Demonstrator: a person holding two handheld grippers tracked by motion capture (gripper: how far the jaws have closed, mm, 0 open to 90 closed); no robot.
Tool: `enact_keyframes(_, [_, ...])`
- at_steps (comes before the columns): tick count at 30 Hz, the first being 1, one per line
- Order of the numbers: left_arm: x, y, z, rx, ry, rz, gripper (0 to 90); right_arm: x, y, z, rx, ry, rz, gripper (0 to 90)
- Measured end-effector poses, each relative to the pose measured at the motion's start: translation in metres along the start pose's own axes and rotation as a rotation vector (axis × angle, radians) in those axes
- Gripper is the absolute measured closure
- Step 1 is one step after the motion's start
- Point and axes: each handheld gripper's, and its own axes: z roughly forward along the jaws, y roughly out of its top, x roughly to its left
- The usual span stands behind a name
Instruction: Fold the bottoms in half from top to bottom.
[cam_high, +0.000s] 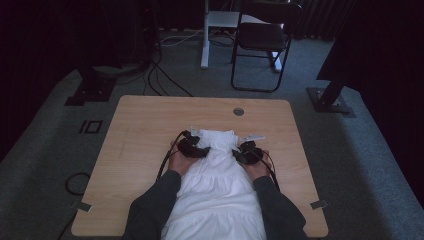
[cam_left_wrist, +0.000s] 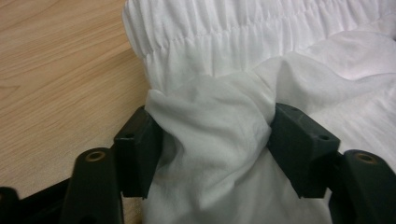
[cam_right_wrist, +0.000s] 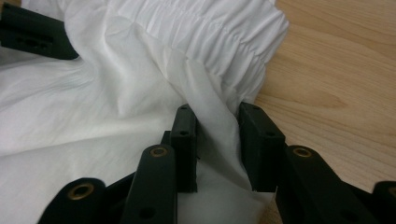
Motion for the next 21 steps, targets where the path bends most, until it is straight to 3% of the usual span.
enact_keyframes(2, [0.0,0.0,0.0,0.0,-0.003,0.005,41.1,-0.005,0.003,0.0,0.019,0.067,0.017,55.8])
enact_keyframes(4, [0.0,-0.001,-0.001,0.001,-0.012,0.014,44.1,-0.009,0.006,0.0,0.048,0.12,0.006,55.2])
enact_keyframes(5, [0.0,-0.001,-0.001,0.0,-0.014,0.015,45.5,-0.01,0.008,-0.001,0.047,0.118,-0.004,54.5])
enact_keyframes(9, [-0.001,-0.001,-0.002,0.0,-0.032,0.018,52.7,-0.017,0.013,-0.005,-0.003,0.131,0.033,46.0])
enact_keyframes(14, [-0.001,-0.003,-0.003,-0.011,-0.062,0.001,63.4,-0.017,0.021,0.007,0.043,0.083,0.029,31.1])
enact_keyframes(18, [0.004,-0.005,-0.003,-0.021,-0.097,-0.034,71.0,-0.019,0.023,0.016,0.052,0.048,0.033,27.9])
enact_keyframes(21, [0.006,-0.005,-0.003,-0.024,-0.117,-0.055,74.7,-0.015,0.024,0.02,0.039,0.027,0.0,31.4])
